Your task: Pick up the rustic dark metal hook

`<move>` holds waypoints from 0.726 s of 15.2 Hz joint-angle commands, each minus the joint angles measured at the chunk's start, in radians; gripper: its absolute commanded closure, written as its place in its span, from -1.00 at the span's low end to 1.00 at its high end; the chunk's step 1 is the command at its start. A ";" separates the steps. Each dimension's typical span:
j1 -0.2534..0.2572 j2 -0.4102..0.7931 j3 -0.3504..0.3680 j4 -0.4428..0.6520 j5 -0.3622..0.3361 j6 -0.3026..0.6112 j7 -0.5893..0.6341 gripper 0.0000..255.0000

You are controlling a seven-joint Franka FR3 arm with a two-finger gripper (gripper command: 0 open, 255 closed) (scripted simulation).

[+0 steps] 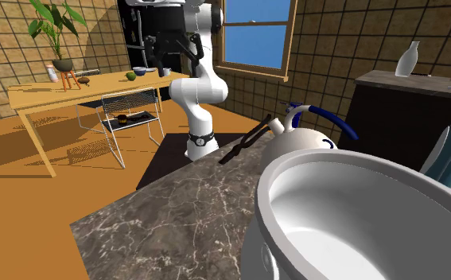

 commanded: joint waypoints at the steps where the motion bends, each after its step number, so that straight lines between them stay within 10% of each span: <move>1: 0.000 0.000 0.000 0.000 0.000 0.000 0.000 -1.00; 11: -0.017 -0.111 0.232 -0.265 0.229 0.217 0.423 -1.00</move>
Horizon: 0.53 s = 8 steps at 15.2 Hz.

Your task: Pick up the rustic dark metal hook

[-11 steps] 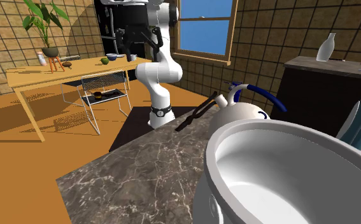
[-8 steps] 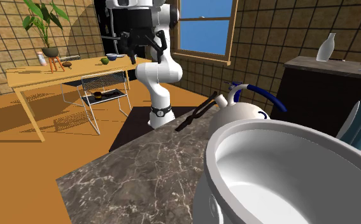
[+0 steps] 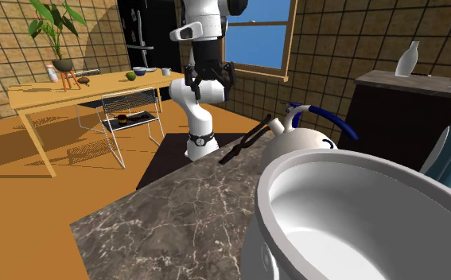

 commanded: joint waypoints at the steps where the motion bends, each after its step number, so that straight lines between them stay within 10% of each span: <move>1: 0.001 -0.005 0.055 -0.037 0.053 0.051 0.090 -1.00; 8: 0.000 0.071 0.264 -0.104 0.223 0.268 0.378 -1.00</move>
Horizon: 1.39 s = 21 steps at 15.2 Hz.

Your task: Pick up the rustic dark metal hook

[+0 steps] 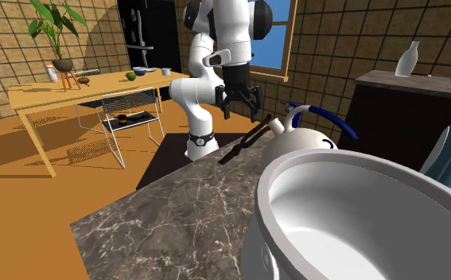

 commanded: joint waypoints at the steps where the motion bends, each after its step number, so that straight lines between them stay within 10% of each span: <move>1: -0.002 0.030 0.066 -0.012 0.049 0.069 0.089 -1.00; 11: 0.005 0.082 0.126 -0.091 0.100 0.206 0.101 -1.00; 12: 0.006 0.082 0.127 -0.091 0.100 0.207 0.102 1.00; 21: 0.006 0.082 0.126 -0.091 0.100 0.206 0.101 1.00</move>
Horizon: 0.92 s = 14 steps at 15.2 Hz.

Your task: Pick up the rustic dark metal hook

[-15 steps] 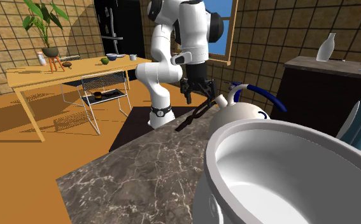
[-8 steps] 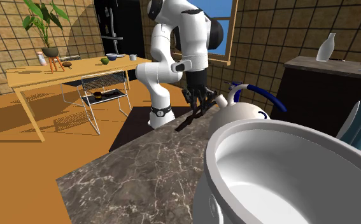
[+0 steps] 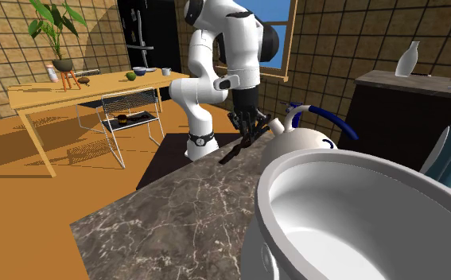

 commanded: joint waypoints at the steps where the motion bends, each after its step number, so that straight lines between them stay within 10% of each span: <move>1: -0.001 -0.006 -0.005 0.010 -0.005 -0.016 0.002 1.00; 14: -0.020 -0.049 -0.066 0.154 -0.065 -0.203 0.027 1.00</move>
